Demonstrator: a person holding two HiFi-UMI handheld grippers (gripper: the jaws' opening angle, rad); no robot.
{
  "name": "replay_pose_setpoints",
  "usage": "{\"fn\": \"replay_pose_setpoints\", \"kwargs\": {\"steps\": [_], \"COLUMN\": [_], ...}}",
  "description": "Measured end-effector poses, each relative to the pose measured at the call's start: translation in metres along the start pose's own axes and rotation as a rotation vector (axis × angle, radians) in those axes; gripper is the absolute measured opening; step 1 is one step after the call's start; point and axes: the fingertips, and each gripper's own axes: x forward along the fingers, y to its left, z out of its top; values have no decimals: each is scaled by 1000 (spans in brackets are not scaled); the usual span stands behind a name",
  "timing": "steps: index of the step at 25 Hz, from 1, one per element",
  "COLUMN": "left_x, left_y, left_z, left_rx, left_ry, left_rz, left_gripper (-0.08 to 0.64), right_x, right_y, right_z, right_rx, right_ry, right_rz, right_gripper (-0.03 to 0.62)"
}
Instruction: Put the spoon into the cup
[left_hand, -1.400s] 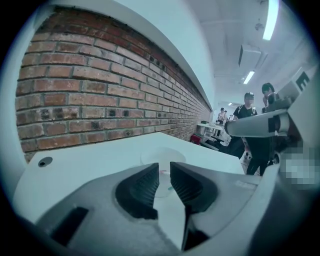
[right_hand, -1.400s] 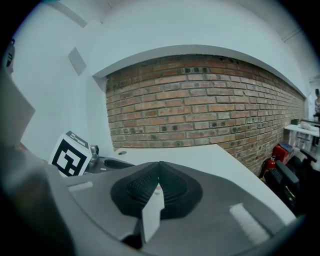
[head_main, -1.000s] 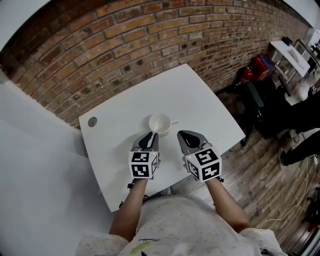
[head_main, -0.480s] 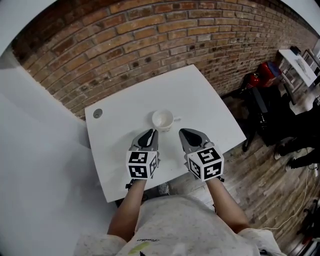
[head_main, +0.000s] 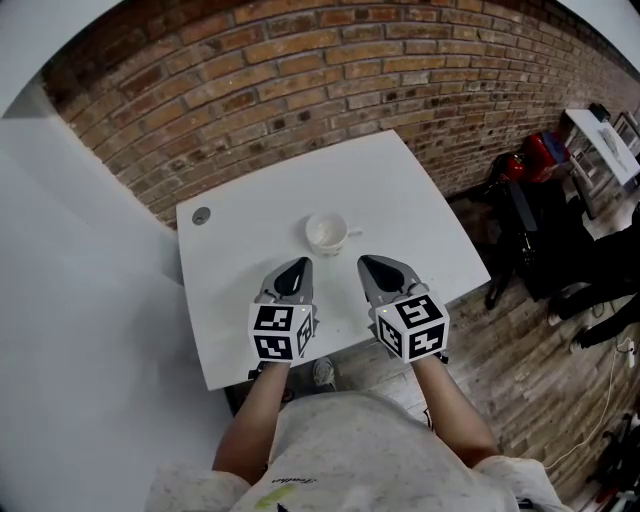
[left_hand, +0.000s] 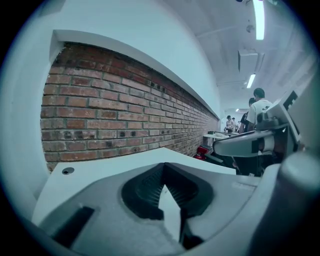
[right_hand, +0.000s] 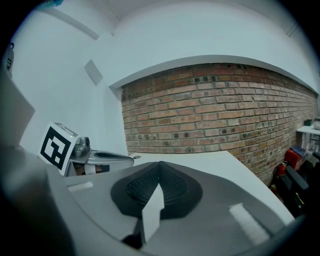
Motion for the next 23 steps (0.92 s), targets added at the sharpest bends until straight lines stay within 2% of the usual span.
{"fn": "replay_pose_setpoints", "kwargs": {"steps": [23], "left_x": [-7], "left_y": [-17], "left_z": [-5], "left_rx": [-4], "left_ry": [2], "left_rz": [9], "left_gripper": [-3], "right_x": [-15], "right_y": [-1], "right_z": [-3], "right_rx": [-8], "right_ry": [-12], "right_rz": [14], "right_gripper": [8]}}
